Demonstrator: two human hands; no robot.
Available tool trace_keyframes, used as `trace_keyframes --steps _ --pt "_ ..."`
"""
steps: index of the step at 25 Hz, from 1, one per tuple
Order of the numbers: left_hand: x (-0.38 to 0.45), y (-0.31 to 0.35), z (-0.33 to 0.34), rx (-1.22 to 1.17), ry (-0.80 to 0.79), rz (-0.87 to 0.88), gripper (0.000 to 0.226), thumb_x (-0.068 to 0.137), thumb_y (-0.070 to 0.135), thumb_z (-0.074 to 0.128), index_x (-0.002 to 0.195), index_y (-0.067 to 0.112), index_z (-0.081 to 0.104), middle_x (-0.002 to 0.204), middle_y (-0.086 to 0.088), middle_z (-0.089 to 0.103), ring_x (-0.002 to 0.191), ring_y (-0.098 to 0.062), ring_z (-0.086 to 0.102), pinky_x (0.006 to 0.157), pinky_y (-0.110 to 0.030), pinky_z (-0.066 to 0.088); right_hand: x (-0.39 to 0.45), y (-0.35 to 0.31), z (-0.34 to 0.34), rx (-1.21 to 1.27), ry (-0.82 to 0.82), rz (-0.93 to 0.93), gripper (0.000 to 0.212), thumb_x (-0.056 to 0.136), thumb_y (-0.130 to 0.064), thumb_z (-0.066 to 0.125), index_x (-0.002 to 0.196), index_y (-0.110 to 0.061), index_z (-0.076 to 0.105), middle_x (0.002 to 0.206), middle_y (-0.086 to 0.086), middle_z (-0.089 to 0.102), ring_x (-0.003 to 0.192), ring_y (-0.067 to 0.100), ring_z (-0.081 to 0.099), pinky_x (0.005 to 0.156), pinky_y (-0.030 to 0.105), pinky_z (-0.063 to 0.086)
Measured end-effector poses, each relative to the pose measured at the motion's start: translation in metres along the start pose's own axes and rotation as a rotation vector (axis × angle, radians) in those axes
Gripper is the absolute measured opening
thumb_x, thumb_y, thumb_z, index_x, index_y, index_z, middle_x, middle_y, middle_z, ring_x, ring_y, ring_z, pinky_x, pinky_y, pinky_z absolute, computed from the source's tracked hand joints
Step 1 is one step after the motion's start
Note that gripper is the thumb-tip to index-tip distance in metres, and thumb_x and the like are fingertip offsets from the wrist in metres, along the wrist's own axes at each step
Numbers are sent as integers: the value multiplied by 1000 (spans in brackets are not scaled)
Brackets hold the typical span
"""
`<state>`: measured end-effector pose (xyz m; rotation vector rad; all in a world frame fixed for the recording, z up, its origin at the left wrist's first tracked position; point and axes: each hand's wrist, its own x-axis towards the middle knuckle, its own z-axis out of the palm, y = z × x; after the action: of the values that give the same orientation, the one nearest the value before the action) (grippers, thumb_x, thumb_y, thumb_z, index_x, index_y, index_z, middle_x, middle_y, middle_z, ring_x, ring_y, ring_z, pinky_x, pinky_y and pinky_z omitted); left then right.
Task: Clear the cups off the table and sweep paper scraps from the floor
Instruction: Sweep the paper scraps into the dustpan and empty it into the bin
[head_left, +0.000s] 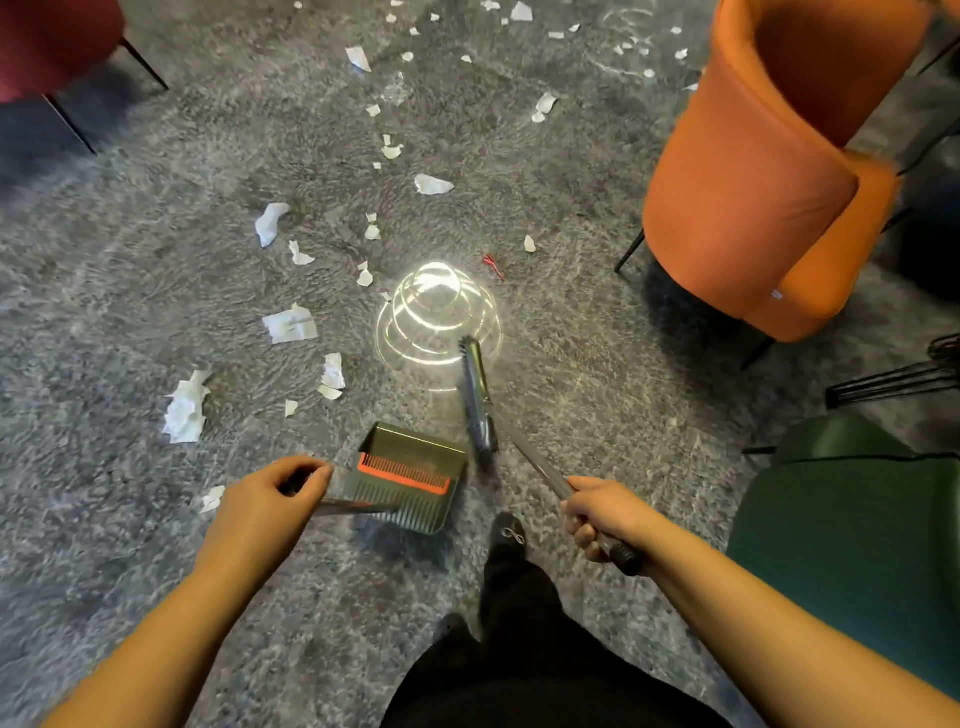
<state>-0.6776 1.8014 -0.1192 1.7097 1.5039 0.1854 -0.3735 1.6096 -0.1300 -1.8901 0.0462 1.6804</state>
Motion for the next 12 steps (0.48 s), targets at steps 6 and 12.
trace_keyframes --steps 6,12 --pt "56 3 -42 -22 118 -105 7 85 51 64 82 45 66 82 13 70 59 -14 65 52 -35 53 41 -83 11 -82 -35 -10 49 92 2 39 140 -5 34 56 3 44 37 8 37 40 16 27" --pt "101 -2 -102 21 194 -197 10 86 51 61 85 43 67 73 12 70 45 -19 61 46 -37 53 80 -164 52 -163 -37 0 55 91 1 39 144 -13 32 55 3 45 36 9 39 39 16 30"
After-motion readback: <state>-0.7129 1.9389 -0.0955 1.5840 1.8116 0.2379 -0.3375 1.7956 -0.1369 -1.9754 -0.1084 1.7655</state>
